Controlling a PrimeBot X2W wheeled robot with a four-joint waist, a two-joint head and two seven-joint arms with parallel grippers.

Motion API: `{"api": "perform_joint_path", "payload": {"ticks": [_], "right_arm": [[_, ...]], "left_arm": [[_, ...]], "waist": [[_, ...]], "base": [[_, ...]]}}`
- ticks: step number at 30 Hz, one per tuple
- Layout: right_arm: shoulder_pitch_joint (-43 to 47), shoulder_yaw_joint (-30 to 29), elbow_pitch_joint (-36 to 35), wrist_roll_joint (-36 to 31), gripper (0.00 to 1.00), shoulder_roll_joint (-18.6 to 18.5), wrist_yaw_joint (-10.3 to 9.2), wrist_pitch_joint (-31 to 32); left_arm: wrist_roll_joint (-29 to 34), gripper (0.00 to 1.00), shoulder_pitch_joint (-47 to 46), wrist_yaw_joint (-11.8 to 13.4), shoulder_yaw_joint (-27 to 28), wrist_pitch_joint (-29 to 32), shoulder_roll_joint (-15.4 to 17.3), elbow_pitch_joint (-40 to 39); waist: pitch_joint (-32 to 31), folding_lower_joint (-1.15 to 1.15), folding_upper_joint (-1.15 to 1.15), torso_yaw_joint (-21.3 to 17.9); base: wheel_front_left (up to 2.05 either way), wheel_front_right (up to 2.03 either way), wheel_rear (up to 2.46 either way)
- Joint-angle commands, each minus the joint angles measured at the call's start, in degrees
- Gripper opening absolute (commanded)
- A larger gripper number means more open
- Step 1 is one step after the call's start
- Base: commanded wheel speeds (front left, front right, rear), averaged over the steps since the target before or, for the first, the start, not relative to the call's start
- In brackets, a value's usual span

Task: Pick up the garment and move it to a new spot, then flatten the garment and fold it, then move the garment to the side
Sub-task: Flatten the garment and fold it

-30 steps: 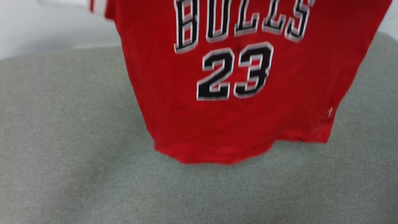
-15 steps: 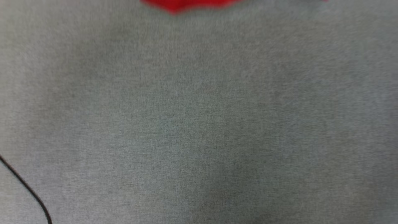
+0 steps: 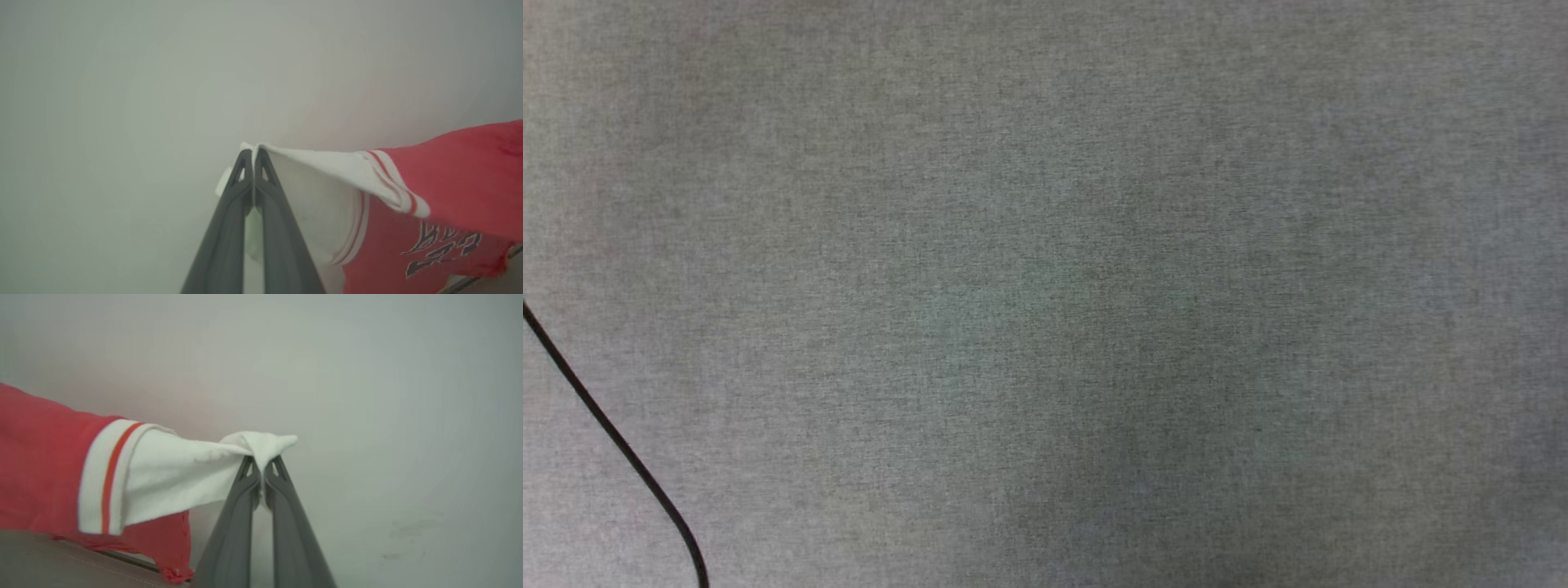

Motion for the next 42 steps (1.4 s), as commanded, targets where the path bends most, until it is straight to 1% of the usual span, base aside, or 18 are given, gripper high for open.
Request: {"api": "perform_joint_path", "payload": {"ticks": [1, 6, 8, 11, 15, 18, 23, 24, 25, 33, 35, 42], "right_arm": [[2.1, 0.4, 1.0, 0.6, 0.00, 0.3, -0.04, -0.9], [9.3, 3.2, 4.2, 1.2, 0.00, 0.9, -0.04, -2.7], [12.7, 4.4, 4.9, 2.1, 0.00, 0.6, -0.04, -2.6], [18.3, 5.9, 5.3, 3.9, 0.00, 0.0, -0.04, -1.7], [25.8, 7.0, 4.9, 6.5, 0.00, -1.6, -0.04, 0.3], [31.3, 8.7, 3.4, 9.2, 0.00, -3.5, -0.04, 2.7], [40.0, 9.1, 0.6, 13.4, 0.00, -6.6, -0.04, 7.2], [43.3, 8.7, -0.4, 14.7, 0.00, -7.7, -0.05, 8.9], [44.9, 8.6, -1.0, 15.1, 0.00, -8.0, -0.06, 9.8], [57.9, 6.4, -5.1, 17.9, 0.00, -9.4, -0.07, 15.3], [60.9, 5.3, -6.7, 18.3, 0.00, -9.7, -0.07, 16.2], [71.6, 0.9, -12.9, 18.6, 0.00, -10.2, -0.07, 21.2]], "left_arm": [[-0.2, 0.00, 2.1, 0.0, -0.3, -1.1, -0.5, 0.7], [-1.1, 0.00, 10.4, -0.2, -2.5, -4.9, -2.6, 3.1], [-1.6, 0.00, 14.7, 0.1, -3.1, -6.6, -3.3, 3.6], [-1.7, 0.00, 21.4, 0.6, -4.3, -8.3, -3.6, 3.5], [-1.9, 0.00, 31.1, 1.9, -5.8, -9.5, -3.2, 1.8], [-1.9, 0.00, 38.5, 2.6, -7.2, -9.2, -1.8, -0.6], [-2.2, 0.00, 49.2, 3.6, -8.9, -8.3, 1.3, -4.3], [-2.5, 0.00, 52.9, 4.3, -9.4, -7.7, 2.6, -5.8], [-2.8, 0.00, 54.9, 4.5, -9.5, -7.2, 3.4, -6.7], [-5.5, 0.00, 70.6, 6.2, -11.3, -4.9, 8.2, -13.6], [-5.4, 0.00, 74.0, 6.2, -12.4, -4.3, 9.1, -15.9], [-6.6, 0.00, 83.0, 9.0, -13.7, -2.4, 12.2, -22.2]], "waist": [[0.1, -0.02, 0.00, 0.3], [-1.6, -0.02, 0.00, 0.8], [-2.8, -0.02, 0.00, 1.0], [-5.2, -0.02, 0.00, 1.0], [-8.8, -0.02, 0.00, 1.3], [-11.6, -0.02, 0.00, 1.4], [-15.7, -0.02, 0.00, 1.9], [-17.4, -0.02, 0.00, 2.0], [-18.1, -0.02, 0.00, 2.0], [-24.4, -0.02, 0.00, 2.6], [-25.7, -0.02, 0.00, 2.7], [-29.6, -0.02, 0.00, 2.9]], "base": [[0.00, 0.00, 0.00], [0.00, 0.00, 0.00], [0.00, 0.00, 0.00], [0.00, 0.00, 0.00], [0.00, 0.00, 0.00], [0.00, 0.00, 0.00], [0.00, 0.00, 0.00], [0.00, 0.00, 0.00], [0.00, 0.00, 0.00], [0.00, 0.00, 0.00], [0.00, 0.00, 0.00], [0.00, 0.00, 0.00]]}}
